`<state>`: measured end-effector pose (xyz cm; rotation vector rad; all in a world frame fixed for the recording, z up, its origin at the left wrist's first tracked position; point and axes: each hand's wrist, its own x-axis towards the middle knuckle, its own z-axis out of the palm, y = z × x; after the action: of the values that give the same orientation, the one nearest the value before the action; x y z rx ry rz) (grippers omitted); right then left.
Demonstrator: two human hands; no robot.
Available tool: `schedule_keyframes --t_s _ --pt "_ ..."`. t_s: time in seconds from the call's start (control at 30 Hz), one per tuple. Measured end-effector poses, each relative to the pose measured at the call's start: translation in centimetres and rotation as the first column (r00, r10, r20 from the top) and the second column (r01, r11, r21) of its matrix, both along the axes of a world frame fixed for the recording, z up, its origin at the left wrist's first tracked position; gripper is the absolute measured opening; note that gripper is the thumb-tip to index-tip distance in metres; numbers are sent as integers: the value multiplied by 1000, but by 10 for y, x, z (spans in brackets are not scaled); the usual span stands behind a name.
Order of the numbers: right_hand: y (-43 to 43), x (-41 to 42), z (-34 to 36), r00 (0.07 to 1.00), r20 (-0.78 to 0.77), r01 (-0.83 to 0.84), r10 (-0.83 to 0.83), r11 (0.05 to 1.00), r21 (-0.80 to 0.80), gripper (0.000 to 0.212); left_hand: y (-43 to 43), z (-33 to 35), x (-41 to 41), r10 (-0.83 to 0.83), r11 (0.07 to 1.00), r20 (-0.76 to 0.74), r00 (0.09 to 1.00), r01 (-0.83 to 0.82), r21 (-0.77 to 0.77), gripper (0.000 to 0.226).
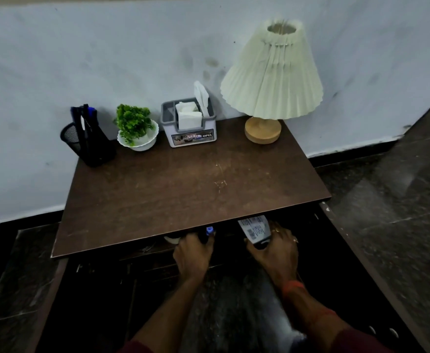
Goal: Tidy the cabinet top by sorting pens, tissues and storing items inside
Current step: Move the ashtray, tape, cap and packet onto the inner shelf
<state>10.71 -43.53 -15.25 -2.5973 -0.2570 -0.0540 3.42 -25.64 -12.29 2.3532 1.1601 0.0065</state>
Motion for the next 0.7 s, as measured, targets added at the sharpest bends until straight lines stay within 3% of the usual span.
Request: schedule_keyframes --t_s 0.1,0.17,0.23,0.4,0.57,0.7 --pt "10 18 -10 1000 1 28 -28 996 -87 56 6 -9 17 -10 1000 -92 996 8 -18 54" --pt "17 26 -17 998 12 58 -56 988 -143 53 5 -12 24 -12 1000 -69 998 12 -10 46" --pt "23 32 -23 996 17 85 -84 978 -190 53 7 -19 27 -18 1000 -3 1000 18 -14 44" --pt "38 35 -25 994 45 110 -103 973 -205 55 18 -34 31 -110 993 -138 984 103 -56 51" --pt "37 29 -41 995 -14 91 -99 957 -274 60 13 -47 28 -236 970 -350 906 241 -30 51" --pt "38 28 -44 996 -2 87 -92 951 -297 61 14 -50 26 -252 966 -349 902 254 -42 50"
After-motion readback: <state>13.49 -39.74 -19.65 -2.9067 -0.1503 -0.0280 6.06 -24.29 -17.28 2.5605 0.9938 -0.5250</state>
